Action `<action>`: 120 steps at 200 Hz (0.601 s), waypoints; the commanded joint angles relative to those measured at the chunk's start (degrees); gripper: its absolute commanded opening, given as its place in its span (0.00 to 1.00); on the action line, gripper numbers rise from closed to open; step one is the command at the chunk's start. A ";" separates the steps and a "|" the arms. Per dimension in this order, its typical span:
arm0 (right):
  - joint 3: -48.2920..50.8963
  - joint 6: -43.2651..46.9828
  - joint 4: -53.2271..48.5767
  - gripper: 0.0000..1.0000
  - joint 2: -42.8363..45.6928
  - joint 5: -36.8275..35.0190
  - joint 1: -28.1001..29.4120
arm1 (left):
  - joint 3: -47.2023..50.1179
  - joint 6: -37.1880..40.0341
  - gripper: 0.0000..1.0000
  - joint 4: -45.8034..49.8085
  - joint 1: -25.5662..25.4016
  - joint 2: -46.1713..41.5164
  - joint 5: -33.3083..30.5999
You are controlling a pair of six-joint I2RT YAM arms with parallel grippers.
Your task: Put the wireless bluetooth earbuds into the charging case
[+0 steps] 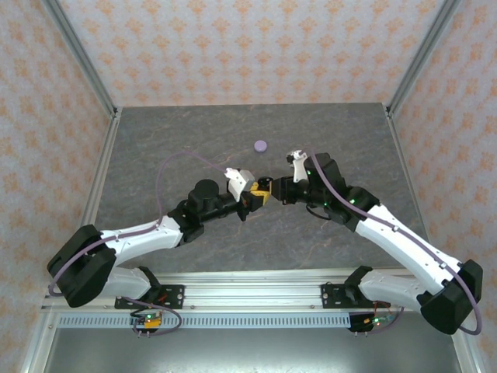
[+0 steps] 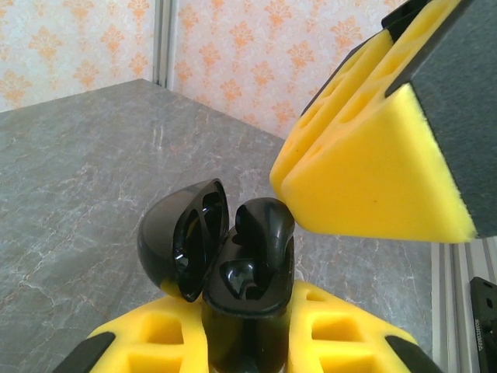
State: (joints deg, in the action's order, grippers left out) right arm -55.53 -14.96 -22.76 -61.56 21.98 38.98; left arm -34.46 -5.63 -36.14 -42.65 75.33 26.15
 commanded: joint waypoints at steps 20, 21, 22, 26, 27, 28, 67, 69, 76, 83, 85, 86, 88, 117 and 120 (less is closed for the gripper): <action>-2.04 0.09 -0.57 0.19 -0.66 -1.99 0.04 | 0.36 1.52 0.16 -1.24 -0.32 -2.17 2.43; -2.04 0.10 -0.59 0.19 -0.67 -1.96 0.04 | 0.36 1.51 0.16 -1.23 -0.32 -2.19 2.51; -2.08 0.10 -0.60 0.19 -0.71 -1.95 0.09 | 0.40 1.55 0.16 -1.22 -0.32 -2.20 2.59; -2.13 0.13 -0.61 0.19 -0.75 -1.94 0.04 | 0.44 1.51 0.16 -1.46 -0.32 -2.28 2.79; -2.17 0.12 -0.66 0.19 -0.80 -1.89 0.04 | 0.44 1.50 0.16 -1.47 -0.32 -2.29 2.82; -2.19 0.11 -0.68 0.19 -0.82 -1.92 0.04 | 0.44 1.54 0.16 -1.52 -0.32 -2.33 2.88; -2.69 0.63 -1.05 0.18 -1.70 0.03 0.06 | -0.16 1.91 0.16 -0.80 -0.29 -2.35 4.72; -2.73 0.70 -1.05 0.18 -1.71 0.18 0.05 | -0.17 1.93 0.16 -0.80 -0.31 -2.33 4.84; -2.82 0.76 -1.05 0.18 -1.87 0.49 0.04 | -0.26 2.02 0.16 -0.83 -0.32 -2.21 5.19; -2.94 0.91 -1.05 0.18 -1.98 0.91 0.09 | -0.34 2.22 0.16 -0.78 -0.37 -2.14 5.67; -2.99 0.90 -1.05 0.18 -1.98 0.99 0.07 | -0.35 2.27 0.16 -0.78 -0.40 -2.12 5.84; -2.96 0.94 -1.05 0.18 -2.03 1.07 0.06 | -0.35 2.28 0.16 -0.77 -0.41 -2.12 5.88; -3.04 0.98 -1.05 0.18 -2.02 1.21 0.09 | -0.35 2.35 0.16 -0.77 -0.41 -2.10 5.96; -4.33 1.77 -2.61 0.18 -3.48 2.38 0.06 | -1.03 2.99 0.16 0.04 -0.50 -1.68 7.33; -4.51 1.79 -2.83 0.18 -3.73 2.38 0.06 | -1.17 2.91 0.16 0.20 -0.54 -1.59 7.33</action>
State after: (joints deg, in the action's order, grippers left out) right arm -57.17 -14.70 -24.58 -63.79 22.11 38.96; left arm -34.28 -4.80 -35.33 -42.65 74.37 29.45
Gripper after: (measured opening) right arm 0.177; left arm 0.190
